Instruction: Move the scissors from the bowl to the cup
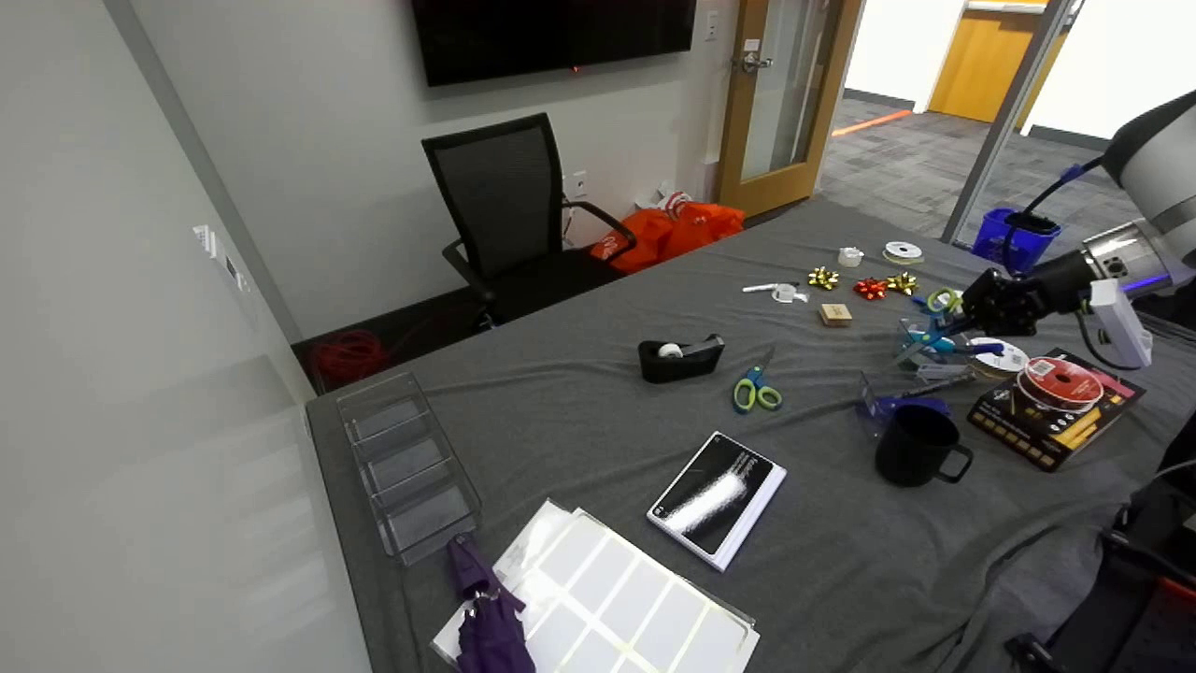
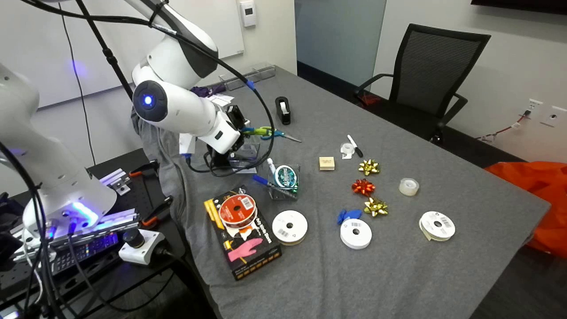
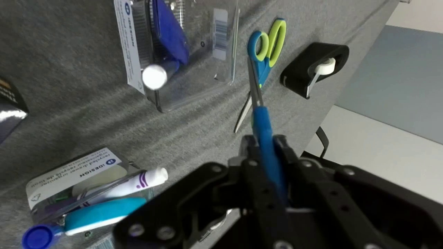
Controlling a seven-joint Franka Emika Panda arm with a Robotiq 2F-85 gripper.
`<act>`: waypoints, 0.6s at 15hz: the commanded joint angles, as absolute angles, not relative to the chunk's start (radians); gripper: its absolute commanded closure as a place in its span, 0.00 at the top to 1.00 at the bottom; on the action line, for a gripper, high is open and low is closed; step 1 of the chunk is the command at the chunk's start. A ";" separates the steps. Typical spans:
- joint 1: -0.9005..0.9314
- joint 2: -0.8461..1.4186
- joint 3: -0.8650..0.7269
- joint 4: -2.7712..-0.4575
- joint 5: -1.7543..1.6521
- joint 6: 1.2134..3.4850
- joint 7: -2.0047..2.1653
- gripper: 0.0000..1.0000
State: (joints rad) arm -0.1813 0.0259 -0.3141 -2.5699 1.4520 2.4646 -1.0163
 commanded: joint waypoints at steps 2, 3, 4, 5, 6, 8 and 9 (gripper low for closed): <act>-0.181 -0.103 -0.247 -2.667 1.320 2.549 -0.834 0.04; -0.180 -0.125 -0.235 -2.681 1.300 2.556 -0.798 0.04; -0.180 -0.153 -0.224 -2.697 1.281 2.555 -0.766 0.04; -0.181 -0.180 -0.217 -2.713 1.268 2.547 -0.745 0.04; -0.183 -0.204 -0.211 -2.726 1.257 2.540 -0.726 0.04; -0.186 -0.254 -0.201 -2.757 1.231 2.549 -0.704 0.04; -0.188 -0.273 -0.192 -2.773 1.201 2.570 -0.685 0.04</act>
